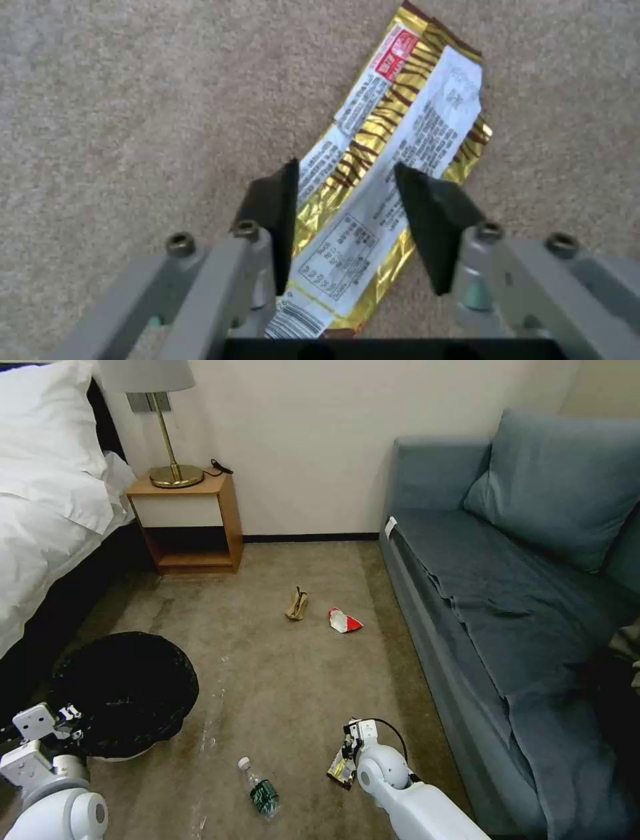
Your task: Pick up the trash bin, then pick up the garbage on the floor and place it into the trash bin.
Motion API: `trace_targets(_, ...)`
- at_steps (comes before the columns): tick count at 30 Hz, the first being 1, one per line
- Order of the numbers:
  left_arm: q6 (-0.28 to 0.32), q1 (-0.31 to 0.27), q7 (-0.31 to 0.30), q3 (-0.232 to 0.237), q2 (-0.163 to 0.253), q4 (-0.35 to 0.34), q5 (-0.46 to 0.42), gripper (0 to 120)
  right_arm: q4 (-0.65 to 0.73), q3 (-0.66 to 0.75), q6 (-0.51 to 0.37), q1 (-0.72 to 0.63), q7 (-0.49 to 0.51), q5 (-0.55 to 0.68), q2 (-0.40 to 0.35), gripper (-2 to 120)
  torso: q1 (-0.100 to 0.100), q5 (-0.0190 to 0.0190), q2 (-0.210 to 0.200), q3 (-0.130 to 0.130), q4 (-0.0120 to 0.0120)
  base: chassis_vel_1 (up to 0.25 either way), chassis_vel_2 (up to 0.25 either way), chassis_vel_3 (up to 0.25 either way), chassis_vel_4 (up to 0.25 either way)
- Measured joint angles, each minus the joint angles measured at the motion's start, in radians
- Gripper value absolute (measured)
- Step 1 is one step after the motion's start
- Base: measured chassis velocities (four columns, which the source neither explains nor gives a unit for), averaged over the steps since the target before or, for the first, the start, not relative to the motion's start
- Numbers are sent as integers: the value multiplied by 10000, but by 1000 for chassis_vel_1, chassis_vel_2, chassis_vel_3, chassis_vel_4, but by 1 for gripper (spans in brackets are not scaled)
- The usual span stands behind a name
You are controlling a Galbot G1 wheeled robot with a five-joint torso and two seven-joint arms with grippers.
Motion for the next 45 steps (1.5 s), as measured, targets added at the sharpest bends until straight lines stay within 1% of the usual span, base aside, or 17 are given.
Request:
trace_targets(2, 7, -25, -6, 22, 2, 0, 16, 5, -97, 2, 130, 0, -49, -29, 39, 28, 0, 0, 0, 0, 0, 0, 0, 0, 0)
trace_targets(3, 7, -25, -6, 22, 2, 0, 16, 5, -97, 2, 130, 0, -49, -29, 39, 28, 0, 0, 0, 0, 0, 0, 0, 0, 0)
trace_targets(5, 13, -46, -12, 60, -19, 5, 45, 5, -193, -10, 259, 1, -77, -99, 98, 16, 0, 0, 0, 0, 0, 0, 0, 0, 0)
trace_targets(9, 14, -52, -14, 78, -51, 29, 65, 5, -297, -45, 387, -6, -161, -254, 163, 6, 0, 0, 1, 0, 0, 0, 0, 0, 0)
trace_targets(10, 14, -46, -16, 77, -59, 29, 69, 5, -387, -63, 488, -18, -245, -376, 208, 0, 0, 0, 0, 0, 0, 0, 0, 0, 0)
trace_targets(24, -144, -27, 90, -113, -44, 299, -2, 5, -781, -152, 843, -21, -620, -976, 339, 0, 0, 0, 2, 0, 1, 0, 0, 0, 0)
trace_targets(26, -167, -59, 100, -116, -41, 374, -7, 5, -613, -116, 757, -21, -668, -1082, 285, 8, -1, -1, 2, 0, 0, 0, 0, 0, 0)
trace_targets(27, -167, -59, 100, -116, -41, 374, -7, 5, -613, -116, 757, -21, -668, -1082, 285, 8, -1, -1, 2, 0, 0, 0, 0, 0, 0)
trace_targets(30, -179, -143, 112, -17, -2, 484, -23, 5, -261, -3, 562, -36, -598, -1087, 241, 25, 0, 0, 2, 0, 1, 0, 0, 0, 0)
trace_targets(31, -179, -143, 112, -17, -2, 484, -23, 5, -261, -3, 562, -36, -598, -1087, 241, 25, 0, 0, 2, 0, 1, 0, 0, 0, 0)
trace_targets(34, -179, -199, 113, 70, 25, 497, -59, 5, -116, 100, 459, -86, -466, -1064, 258, 38, 0, 0, 2, 0, 0, 0, 0, 0, 0)
trace_targets(37, -174, -214, 113, 89, 45, 497, -84, 5, -78, 141, 432, -118, -420, -1063, 292, 44, 0, -1, 2, 0, 0, 0, 0, 0, 0)
trace_targets(38, -160, -228, 113, 113, 87, 501, -110, 5, -29, 196, 390, -190, -371, -1065, 356, 51, 0, 0, 2, 0, 0, 0, 0, 0, 0)
trace_targets(40, -150, -238, 113, 123, 117, 503, -116, 5, -18, 222, 380, -229, -354, -1071, 384, 55, -1, 0, 2, -1, 0, 0, 0, 0, 0)
trace_targets(42, -113, -256, 110, 159, 153, 503, -121, 5, 12, 318, 374, -382, -339, -1134, 494, 67, -1, 0, 1, 0, 0, 0, 0, 0, 0)
trace_targets(43, -113, -256, 110, 159, 153, 503, -121, 5, 12, 318, 374, -382, -339, -1134, 494, 67, -1, 0, 1, 0, 0, 0, 0, 0, 0)
trace_targets(45, -79, -270, 106, 211, 153, 489, -114, 5, 4, 398, 378, -445, -361, -1211, 596, 77, -1, 0, 2, 0, 0, 0, 0, 0, 0)
